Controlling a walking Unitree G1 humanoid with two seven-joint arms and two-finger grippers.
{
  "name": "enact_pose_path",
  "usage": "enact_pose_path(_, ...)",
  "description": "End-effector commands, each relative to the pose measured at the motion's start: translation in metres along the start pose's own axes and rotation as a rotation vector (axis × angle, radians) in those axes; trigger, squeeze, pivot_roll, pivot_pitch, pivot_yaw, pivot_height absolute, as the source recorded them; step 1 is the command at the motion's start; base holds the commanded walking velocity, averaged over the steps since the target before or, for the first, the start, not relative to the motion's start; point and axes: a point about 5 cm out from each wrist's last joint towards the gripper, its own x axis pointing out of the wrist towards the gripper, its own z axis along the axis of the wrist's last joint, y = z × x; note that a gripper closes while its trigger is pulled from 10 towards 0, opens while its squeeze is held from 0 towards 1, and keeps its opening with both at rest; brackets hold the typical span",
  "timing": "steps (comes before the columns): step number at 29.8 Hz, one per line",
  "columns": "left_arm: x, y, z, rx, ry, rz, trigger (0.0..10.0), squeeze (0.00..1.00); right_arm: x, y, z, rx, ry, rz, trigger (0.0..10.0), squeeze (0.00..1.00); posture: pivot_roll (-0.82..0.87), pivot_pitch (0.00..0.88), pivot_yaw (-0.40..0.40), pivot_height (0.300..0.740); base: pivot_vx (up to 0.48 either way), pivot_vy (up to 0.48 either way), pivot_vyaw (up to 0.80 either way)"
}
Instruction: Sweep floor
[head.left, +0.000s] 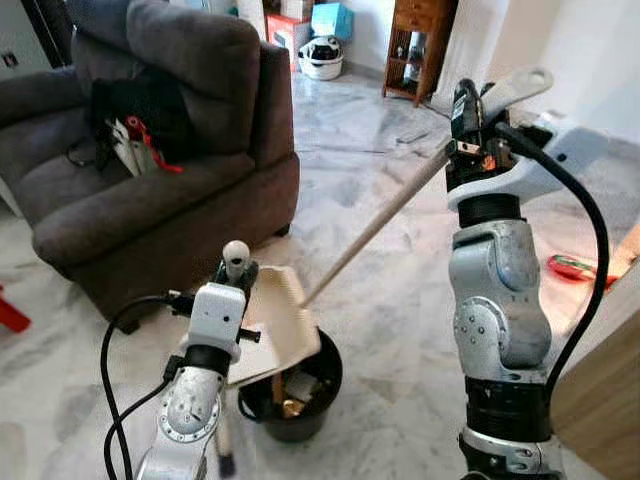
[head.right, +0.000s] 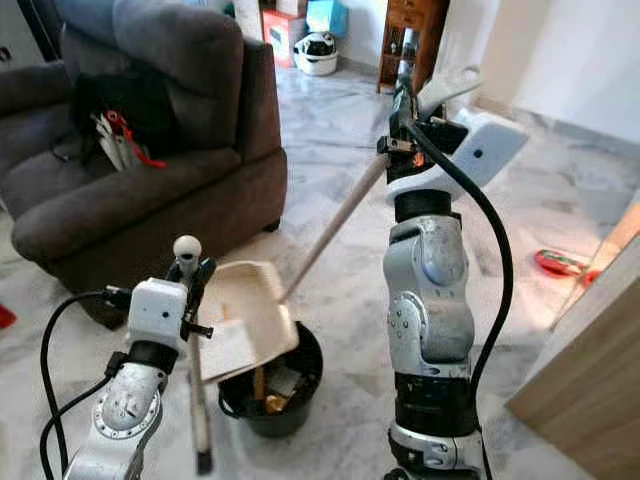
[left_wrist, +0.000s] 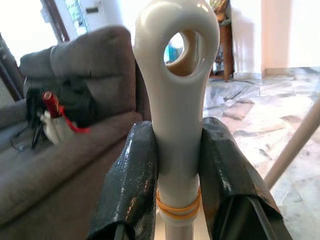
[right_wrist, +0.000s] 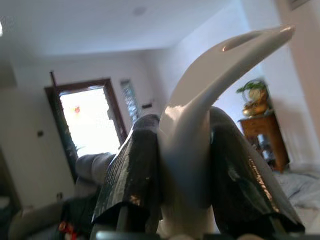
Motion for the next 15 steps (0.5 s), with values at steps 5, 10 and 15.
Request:
enact_pose_path(5,0.0008,0.0047,0.0072,0.033,-0.047,0.009,10.0,0.00,0.0009,0.0144,0.0073,0.064,-0.033,0.049,10.0,0.00,0.06,0.000,0.000,0.740,0.000,0.000,0.00)
enact_pose_path(10,-0.0004,0.0058,0.0058,0.043,-0.041,0.019,10.0,0.00,0.0000,0.0155,0.0051,0.065,-0.018,0.060,10.0,0.00,0.06,0.000,-0.002,0.740,0.000,0.000,0.00)
enact_pose_path(15,-0.0007,0.0082,0.0048,0.057,-0.036,0.031,10.0,0.00,-0.0010,0.0177,0.0043,0.072,-0.009,0.077,10.0,0.00,0.06,0.000,-0.002,0.740,0.000,0.000,0.00)
